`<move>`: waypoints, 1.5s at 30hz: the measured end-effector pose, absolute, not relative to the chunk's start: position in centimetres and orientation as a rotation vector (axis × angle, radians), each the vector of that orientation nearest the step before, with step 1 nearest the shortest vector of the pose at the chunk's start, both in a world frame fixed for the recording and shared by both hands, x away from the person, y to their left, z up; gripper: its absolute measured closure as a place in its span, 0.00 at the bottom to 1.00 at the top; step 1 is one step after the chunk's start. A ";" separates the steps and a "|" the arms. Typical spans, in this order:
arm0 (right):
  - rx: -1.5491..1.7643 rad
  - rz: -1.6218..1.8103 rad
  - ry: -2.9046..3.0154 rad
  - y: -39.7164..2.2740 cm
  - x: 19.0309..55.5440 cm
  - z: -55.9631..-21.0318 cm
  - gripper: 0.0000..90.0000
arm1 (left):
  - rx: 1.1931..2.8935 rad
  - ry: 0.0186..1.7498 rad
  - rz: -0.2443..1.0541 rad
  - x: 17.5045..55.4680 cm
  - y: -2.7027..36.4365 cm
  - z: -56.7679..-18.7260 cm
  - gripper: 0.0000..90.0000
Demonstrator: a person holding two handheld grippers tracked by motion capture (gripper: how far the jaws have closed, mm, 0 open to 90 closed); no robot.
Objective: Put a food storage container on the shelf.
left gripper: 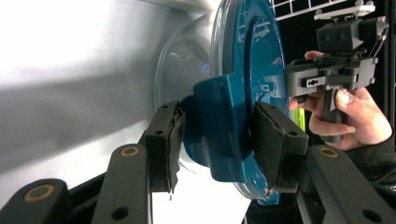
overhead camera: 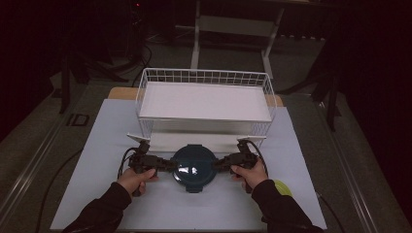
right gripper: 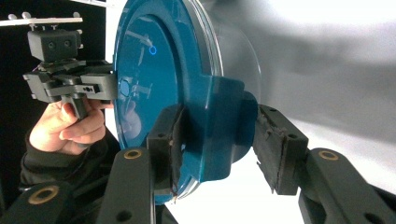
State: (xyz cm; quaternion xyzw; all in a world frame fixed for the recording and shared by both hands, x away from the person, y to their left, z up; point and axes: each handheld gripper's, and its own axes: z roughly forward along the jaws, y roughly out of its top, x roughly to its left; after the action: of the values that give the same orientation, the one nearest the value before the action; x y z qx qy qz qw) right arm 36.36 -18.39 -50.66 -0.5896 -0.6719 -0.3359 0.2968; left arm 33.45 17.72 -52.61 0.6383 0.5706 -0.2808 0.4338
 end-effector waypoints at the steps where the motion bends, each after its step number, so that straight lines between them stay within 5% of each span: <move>1: -1.561 -0.889 -1.784 -18.4 36.5 -50.7 0.59 | 1.590 1.420 -0.702 33.5 17.7 -52.6 0.58; 27: -1.536 -0.933 -1.925 -18.2 35.0 -48.8 0.61 | 1.607 1.413 -0.672 31.9 17.5 -51.3 0.62; 45: -1.493 -1.042 -1.992 -18.6 33.8 -44.4 0.61 | 1.635 1.339 -0.599 30.6 17.1 -46.7 0.62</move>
State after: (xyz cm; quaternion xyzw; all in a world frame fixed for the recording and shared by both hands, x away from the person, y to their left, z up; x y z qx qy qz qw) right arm 33.79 -18.59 -44.37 -0.5398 -0.7201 -0.3766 0.2195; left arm 30.63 17.14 -46.67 0.6628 0.5427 -0.2427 0.4554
